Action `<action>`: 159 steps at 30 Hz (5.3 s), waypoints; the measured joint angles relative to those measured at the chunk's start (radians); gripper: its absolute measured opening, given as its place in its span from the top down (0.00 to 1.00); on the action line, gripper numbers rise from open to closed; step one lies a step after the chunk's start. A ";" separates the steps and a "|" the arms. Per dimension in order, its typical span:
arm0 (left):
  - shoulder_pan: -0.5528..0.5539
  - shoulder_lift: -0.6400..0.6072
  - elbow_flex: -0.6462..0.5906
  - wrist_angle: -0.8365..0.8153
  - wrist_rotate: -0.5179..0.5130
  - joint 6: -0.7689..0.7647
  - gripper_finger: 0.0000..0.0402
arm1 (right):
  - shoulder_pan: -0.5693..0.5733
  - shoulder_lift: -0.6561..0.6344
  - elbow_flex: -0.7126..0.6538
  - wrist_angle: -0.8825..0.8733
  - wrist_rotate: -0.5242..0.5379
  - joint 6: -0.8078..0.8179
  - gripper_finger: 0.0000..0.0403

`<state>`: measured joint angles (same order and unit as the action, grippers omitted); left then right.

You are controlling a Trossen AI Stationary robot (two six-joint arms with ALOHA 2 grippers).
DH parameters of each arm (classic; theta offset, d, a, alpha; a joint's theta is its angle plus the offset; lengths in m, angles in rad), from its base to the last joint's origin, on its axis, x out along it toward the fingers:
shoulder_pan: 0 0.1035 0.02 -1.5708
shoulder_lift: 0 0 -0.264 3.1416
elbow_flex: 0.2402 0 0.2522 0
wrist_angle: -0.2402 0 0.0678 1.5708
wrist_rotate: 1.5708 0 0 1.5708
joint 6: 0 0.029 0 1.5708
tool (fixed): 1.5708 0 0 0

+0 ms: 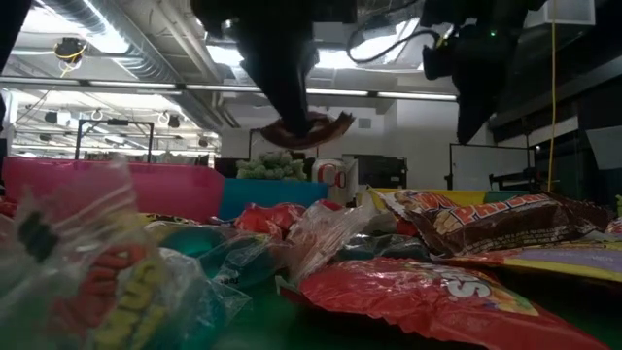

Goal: Sort candy
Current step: Put the brown candy into the green bin, then put the red chocolate bar into the green bin

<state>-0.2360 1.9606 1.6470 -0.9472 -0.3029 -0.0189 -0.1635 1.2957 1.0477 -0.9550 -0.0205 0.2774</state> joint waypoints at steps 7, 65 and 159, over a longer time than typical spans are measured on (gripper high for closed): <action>0.040 0.000 0.008 0.023 -0.226 0.006 0.97 | 0.000 0.000 0.000 0.154 -0.190 -0.003 0.48; 0.094 0.000 0.008 0.473 -0.371 0.101 0.61 | -0.018 -0.018 0.000 0.351 -0.190 -0.051 0.97; -0.400 -0.004 -0.379 0.078 0.292 -1.017 0.60 | -0.151 -0.061 0.000 -0.155 0.296 -0.021 0.56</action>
<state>-0.6362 1.9568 1.2675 -0.8693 -0.0109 -1.0356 -0.3145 1.2343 1.0481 -1.1099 0.2752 0.2562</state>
